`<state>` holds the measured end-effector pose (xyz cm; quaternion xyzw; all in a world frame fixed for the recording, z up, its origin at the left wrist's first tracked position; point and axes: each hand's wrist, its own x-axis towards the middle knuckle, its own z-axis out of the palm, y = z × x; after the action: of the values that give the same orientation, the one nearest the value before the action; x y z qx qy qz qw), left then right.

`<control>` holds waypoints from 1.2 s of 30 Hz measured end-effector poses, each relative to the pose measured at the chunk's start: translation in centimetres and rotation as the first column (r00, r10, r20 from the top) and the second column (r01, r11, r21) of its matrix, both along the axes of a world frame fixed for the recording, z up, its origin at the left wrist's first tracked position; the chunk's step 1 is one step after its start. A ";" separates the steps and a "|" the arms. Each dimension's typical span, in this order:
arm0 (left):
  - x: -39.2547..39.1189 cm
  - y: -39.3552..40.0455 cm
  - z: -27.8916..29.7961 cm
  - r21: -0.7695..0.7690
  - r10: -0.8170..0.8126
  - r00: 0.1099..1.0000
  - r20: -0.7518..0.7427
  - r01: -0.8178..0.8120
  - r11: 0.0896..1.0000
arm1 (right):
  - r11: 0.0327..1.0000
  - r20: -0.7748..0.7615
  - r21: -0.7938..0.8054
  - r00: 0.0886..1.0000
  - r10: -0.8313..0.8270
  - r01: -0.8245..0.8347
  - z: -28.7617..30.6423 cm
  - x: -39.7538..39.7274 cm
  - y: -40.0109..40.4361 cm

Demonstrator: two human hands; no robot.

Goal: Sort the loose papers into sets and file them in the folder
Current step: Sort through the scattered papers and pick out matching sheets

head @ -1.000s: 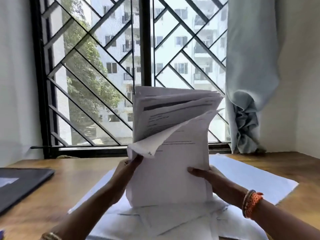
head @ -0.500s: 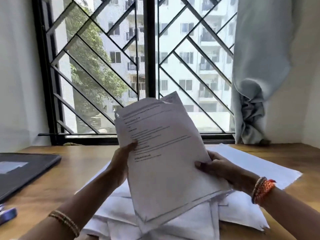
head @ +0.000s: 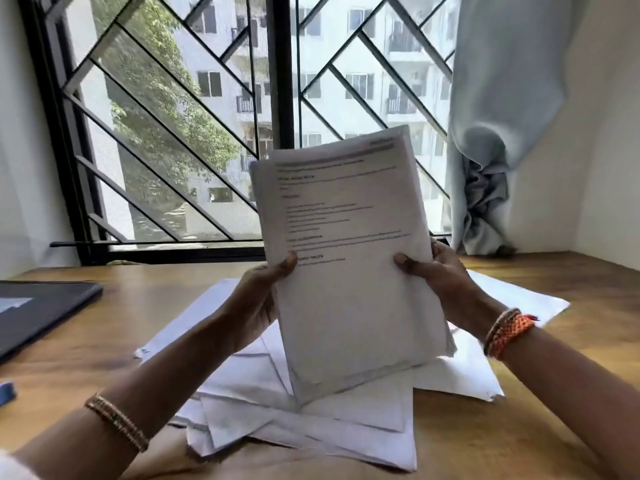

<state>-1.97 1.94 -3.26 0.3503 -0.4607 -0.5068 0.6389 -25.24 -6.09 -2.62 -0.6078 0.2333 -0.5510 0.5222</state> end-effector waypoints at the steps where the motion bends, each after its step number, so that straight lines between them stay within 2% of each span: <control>1: -0.3 0.0 0.0 -0.019 0.003 1.000 0.010 -0.003 1.000 | 0.999 0.040 -0.008 0.999 -0.031 0.031 0.1 0.0 0.0; 4: -1.1 -0.3 0.7 -0.107 0.097 0.993 0.072 -0.089 0.990 | 0.991 0.132 -0.074 0.986 -0.105 0.116 0.6 0.3 -0.2; 8: -1.2 -1.1 2.9 -0.213 0.253 0.964 0.086 -0.230 0.950 | 0.994 0.178 -0.082 0.982 -0.061 0.077 2.2 0.9 0.5; 12: -0.6 -1.1 3.1 -0.143 0.151 0.982 0.113 -0.134 0.981 | 1.000 0.080 0.012 0.996 0.027 -0.028 1.7 0.6 0.2; 15: -0.6 -0.8 0.9 -0.057 0.102 0.975 0.196 -0.092 0.994 | 0.998 -0.023 0.049 0.998 0.050 -0.049 -0.5 0.8 0.2; 19: -0.8 -0.9 -1.8 -0.055 0.234 0.944 0.232 -0.228 0.972 | 1.000 -0.122 0.004 0.993 -0.001 0.002 -3.1 1.1 0.4; 21: -0.9 -0.8 -2.3 -0.071 0.273 0.923 0.270 -0.263 0.962 | 1.000 -0.164 0.015 0.986 0.025 -0.023 -3.4 0.8 0.4; 24: -1.0 -0.8 -2.7 -0.087 0.318 0.899 0.302 -0.306 0.948 | 0.995 -0.343 0.056 0.934 0.094 -0.080 -3.8 0.2 0.4; 26: -1.1 -1.1 -3.0 -0.121 0.391 0.868 0.306 -0.372 0.921 | 0.995 -0.383 0.061 0.919 0.093 -0.075 -3.4 0.0 0.7; 28: -1.6 -1.3 -3.2 -0.179 0.499 0.815 0.296 -0.465 0.867 | 0.997 -0.241 0.073 0.970 0.037 -0.020 -2.1 0.2 0.7; 30: -2.4 -1.5 -3.1 -0.203 0.572 0.783 0.243 -0.536 0.820 | 0.991 0.043 0.135 0.999 -0.011 0.005 -0.4 0.7 0.7; 33: -3.7 -2.1 -2.3 -0.165 0.617 0.765 0.186 -0.594 0.787 | 0.981 0.354 0.189 0.935 -0.025 -0.045 0.9 1.3 1.3; 35: -5.1 -2.8 -1.4 -0.145 0.629 0.754 0.190 -0.612 0.778 | 0.975 0.402 0.204 0.916 -0.003 -0.086 0.7 1.7 2.3; 36: -6.0 -3.2 -1.0 -0.139 0.623 0.756 0.201 -0.607 0.782 | 0.977 0.368 0.206 0.929 -0.022 -0.058 0.8 2.1 2.7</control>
<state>-7.99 -1.25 -4.22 0.5187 -0.4089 -0.2080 0.7214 -23.19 -3.36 -1.84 -0.4360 0.1834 -0.6220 0.6240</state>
